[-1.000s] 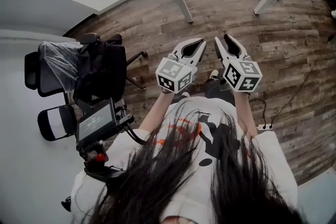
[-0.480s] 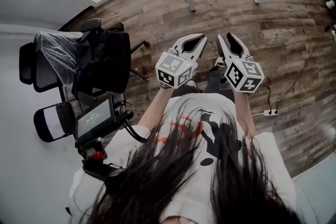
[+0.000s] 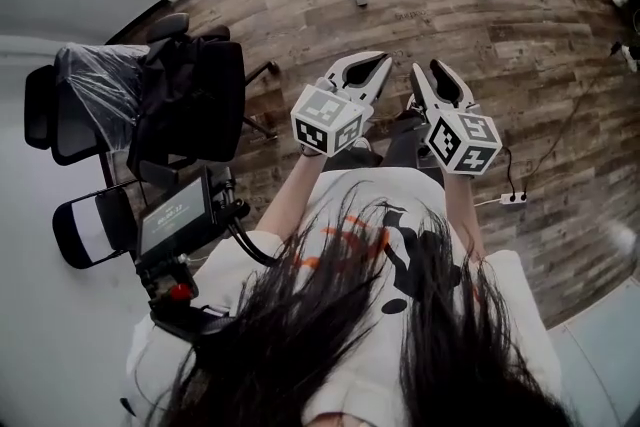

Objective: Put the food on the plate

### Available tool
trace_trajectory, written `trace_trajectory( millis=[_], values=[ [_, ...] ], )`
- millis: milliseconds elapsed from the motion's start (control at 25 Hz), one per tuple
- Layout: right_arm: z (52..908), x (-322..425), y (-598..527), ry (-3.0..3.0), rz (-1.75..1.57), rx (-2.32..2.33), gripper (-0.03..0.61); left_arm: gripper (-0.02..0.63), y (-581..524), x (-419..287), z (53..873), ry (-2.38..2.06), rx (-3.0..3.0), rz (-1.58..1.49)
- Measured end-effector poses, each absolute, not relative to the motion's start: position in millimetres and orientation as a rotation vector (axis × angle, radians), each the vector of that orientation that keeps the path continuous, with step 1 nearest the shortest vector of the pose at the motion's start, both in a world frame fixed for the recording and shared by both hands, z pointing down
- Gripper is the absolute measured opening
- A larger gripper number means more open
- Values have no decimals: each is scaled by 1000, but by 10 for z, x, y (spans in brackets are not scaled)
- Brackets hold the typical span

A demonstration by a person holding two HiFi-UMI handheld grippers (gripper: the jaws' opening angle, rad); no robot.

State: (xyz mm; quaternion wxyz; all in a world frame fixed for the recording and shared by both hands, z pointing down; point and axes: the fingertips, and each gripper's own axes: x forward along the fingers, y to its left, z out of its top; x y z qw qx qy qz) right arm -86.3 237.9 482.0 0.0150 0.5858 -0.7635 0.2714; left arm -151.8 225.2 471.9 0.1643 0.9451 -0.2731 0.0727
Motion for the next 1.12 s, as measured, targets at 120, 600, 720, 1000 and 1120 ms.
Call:
trace_trajectory(
  millis=[120,600,720,1000,1120],
  values=[
    [4820,-871,2405,-2371,837,1818,164,6,2242,-1505,4691,-773,2702,203],
    [4779,-837,2423,-2379,827,1835,164,6,2238,-1407,4598,-709,2779,231],
    [4793,-819,2421,-2380,845,1840,164,6,2263,-1395,4627,-687,2781,245],
    [4844,-897,2387,-2389,862,1804,164,6,2259,-1457,4686,-690,2765,269],
    [4857,-929,2362,-2395,866,1789,164,6,2232,-1474,4700,-694,2759,273]
  ],
)
